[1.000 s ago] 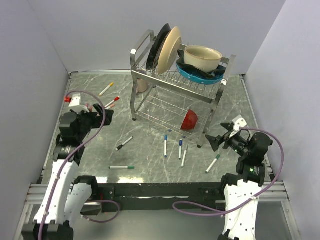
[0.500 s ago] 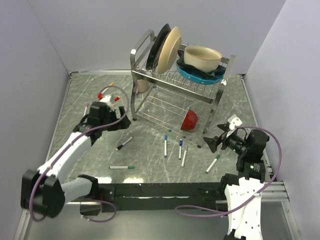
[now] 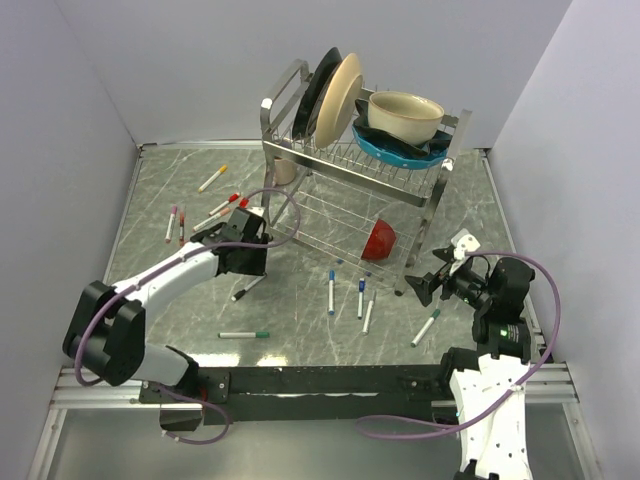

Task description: Open the pen caps

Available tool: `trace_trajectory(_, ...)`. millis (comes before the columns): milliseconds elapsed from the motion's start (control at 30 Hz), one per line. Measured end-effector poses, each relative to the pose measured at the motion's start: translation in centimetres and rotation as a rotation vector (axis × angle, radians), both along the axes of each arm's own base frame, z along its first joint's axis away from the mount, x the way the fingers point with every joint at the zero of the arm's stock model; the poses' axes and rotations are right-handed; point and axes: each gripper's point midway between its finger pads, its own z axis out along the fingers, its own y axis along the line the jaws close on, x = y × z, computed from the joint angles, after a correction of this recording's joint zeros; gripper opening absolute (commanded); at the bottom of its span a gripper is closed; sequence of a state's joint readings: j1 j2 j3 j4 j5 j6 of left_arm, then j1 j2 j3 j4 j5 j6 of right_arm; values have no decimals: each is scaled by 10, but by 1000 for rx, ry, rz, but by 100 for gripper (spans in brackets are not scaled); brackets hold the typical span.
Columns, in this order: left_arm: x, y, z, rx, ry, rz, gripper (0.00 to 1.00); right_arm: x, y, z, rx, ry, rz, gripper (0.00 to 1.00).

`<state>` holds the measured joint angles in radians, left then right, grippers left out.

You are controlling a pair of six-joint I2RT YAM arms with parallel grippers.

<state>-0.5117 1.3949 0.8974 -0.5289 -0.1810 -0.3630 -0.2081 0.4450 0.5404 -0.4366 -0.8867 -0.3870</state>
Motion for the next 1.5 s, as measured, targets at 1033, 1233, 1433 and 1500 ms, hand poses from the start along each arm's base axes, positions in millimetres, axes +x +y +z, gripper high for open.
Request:
trace_trajectory(1033, -11, -10, -55, 86, 241, -168, 35, 3, -3, -4, -6, 16, -19, 100)
trace_trajectory(1233, -10, -10, -58, 95, 252, -170, 32, 3, -3, -4, -6, 16, -18, 100)
trace_trajectory(1433, -8, -11, -60, 122, 268, -170, 29, 3, -3, -4, -7, 17, -20, 100)
trace_trajectory(1500, -7, -12, -60, 140, 270, -172, 23, 3, -3, -4, -7, 16, -21, 100)
